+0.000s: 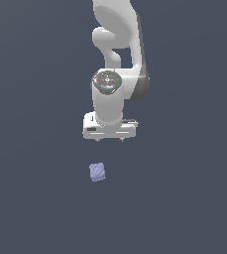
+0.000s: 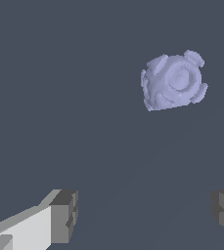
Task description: Pick up the object and move it to a goal position.
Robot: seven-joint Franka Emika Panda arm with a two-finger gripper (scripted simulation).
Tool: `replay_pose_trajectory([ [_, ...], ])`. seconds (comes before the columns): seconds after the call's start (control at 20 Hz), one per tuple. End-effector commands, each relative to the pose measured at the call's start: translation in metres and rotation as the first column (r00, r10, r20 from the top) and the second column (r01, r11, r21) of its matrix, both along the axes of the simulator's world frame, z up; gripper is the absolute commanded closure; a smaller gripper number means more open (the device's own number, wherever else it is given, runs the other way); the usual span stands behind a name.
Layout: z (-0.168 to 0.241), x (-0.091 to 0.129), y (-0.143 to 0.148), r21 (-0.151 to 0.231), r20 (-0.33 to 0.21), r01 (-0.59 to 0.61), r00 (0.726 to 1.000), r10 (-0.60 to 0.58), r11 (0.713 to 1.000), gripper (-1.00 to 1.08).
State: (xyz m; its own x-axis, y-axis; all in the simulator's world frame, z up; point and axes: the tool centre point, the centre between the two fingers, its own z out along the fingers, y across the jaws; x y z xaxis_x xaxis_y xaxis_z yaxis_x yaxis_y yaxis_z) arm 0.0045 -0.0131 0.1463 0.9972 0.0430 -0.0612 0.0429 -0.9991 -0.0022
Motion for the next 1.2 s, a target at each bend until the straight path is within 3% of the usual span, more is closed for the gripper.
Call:
replay_pose_trajectory([
  [0.0, -0.004, 0.011, -0.005, 0.0, 0.005, -0.017, 1.0, 0.017, 1.0, -0.92],
  [0.6, -0.038, 0.073, -0.038, 0.001, 0.043, -0.125, 0.991, 0.125, 0.992, -0.92],
  [1.15, -0.056, 0.097, -0.055, 0.0, 0.06, -0.172, 0.983, 0.172, 0.985, -0.92],
])
